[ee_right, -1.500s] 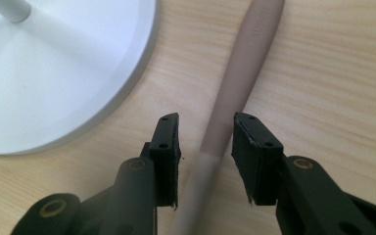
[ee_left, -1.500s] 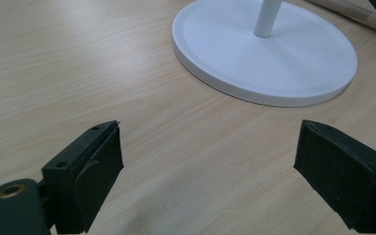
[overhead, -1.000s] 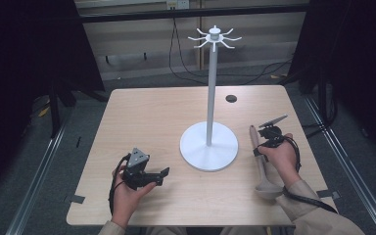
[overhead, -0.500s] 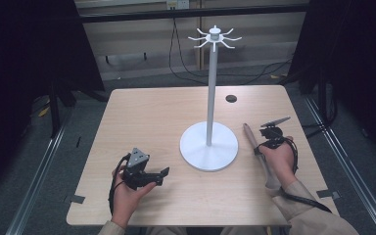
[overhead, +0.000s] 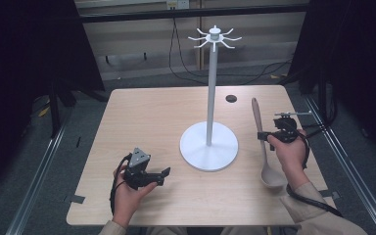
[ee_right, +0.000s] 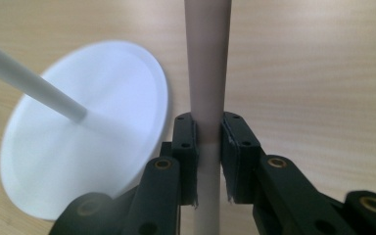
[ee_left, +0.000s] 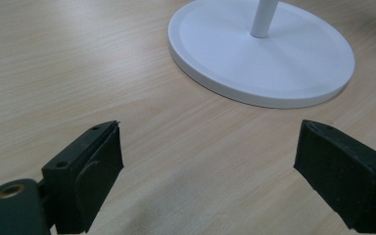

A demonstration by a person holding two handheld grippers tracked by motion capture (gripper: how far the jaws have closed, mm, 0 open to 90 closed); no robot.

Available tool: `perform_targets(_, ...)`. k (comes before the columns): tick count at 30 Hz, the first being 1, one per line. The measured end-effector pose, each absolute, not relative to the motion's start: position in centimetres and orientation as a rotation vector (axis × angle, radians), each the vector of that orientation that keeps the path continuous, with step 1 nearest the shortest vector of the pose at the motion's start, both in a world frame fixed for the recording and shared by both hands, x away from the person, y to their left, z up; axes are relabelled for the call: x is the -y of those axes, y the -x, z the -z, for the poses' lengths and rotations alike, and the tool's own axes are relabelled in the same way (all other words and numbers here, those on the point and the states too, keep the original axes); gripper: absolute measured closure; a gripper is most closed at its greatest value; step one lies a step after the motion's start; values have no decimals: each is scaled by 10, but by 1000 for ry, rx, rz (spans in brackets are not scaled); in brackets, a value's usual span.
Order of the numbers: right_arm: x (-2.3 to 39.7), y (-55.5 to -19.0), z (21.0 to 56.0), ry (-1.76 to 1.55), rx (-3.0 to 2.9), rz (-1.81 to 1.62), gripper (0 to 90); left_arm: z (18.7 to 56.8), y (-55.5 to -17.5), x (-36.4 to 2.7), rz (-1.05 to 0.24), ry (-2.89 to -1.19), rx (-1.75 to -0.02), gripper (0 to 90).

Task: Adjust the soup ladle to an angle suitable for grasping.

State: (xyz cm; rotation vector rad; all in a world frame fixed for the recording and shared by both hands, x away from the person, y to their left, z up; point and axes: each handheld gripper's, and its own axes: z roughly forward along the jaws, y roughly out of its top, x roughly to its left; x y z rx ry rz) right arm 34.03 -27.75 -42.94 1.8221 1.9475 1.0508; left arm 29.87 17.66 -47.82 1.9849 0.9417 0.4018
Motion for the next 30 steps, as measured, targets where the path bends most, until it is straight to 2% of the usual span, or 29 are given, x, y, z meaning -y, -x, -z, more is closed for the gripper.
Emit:
perform_targets(4,277,-334,419,-1737,-1887,-1179,779,479,-299,-176,-403,-1989,-939,104)
perform_targets(30,264,-324,387,-1483,-1802,-1377,780,479,-299,-175,-402,-1990,-937,102)
